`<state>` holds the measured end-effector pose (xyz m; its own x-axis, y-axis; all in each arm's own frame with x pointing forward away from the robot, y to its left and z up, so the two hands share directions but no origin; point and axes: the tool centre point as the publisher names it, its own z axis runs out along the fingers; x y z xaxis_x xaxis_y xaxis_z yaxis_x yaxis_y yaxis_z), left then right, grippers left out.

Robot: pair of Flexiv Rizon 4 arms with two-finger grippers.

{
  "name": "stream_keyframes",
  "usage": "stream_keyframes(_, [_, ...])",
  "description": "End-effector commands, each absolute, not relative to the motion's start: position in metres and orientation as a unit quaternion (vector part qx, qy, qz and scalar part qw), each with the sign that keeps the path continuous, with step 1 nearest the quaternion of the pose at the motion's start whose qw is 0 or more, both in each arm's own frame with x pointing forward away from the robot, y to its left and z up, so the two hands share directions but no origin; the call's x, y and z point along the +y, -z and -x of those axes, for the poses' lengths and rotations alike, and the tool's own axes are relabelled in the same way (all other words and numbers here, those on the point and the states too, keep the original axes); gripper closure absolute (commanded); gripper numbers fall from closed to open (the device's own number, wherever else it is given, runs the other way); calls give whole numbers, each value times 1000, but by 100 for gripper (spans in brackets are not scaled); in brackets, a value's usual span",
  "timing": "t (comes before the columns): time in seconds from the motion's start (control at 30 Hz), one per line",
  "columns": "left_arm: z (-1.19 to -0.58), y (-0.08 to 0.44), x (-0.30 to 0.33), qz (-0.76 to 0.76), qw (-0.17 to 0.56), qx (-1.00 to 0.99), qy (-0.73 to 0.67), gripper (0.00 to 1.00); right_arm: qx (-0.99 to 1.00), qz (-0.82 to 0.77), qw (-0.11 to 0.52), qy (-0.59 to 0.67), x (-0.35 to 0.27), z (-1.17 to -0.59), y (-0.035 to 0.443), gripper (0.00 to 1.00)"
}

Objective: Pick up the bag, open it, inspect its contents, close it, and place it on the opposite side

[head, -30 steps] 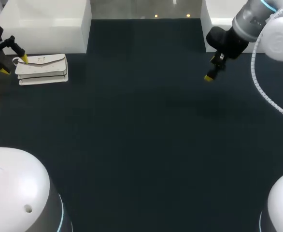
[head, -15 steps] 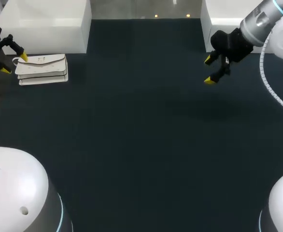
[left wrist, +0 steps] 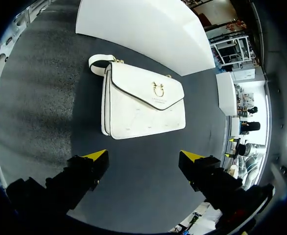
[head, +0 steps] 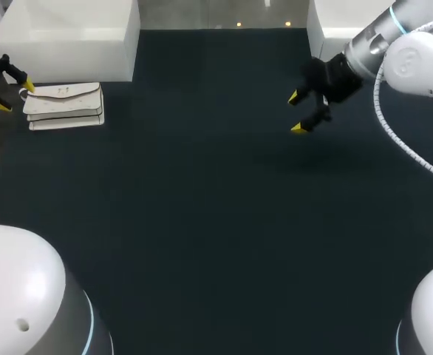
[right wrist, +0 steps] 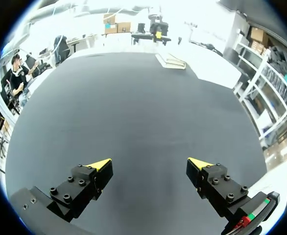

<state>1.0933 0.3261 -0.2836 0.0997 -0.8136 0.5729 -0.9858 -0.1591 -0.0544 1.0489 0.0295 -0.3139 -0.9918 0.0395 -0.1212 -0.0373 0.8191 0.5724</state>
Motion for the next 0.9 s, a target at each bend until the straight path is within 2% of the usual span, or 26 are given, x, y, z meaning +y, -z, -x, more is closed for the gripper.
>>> stream_keyframes(0.03, [-1102,291,335,-717,191,-620,-257,0,952,9,36,-303,37,-1067,318,0])
stream_keyframes(0.9, [-1120,319,357,-731,183,-574,-319,0,947,5,24,-319,44,-1075,333,0])
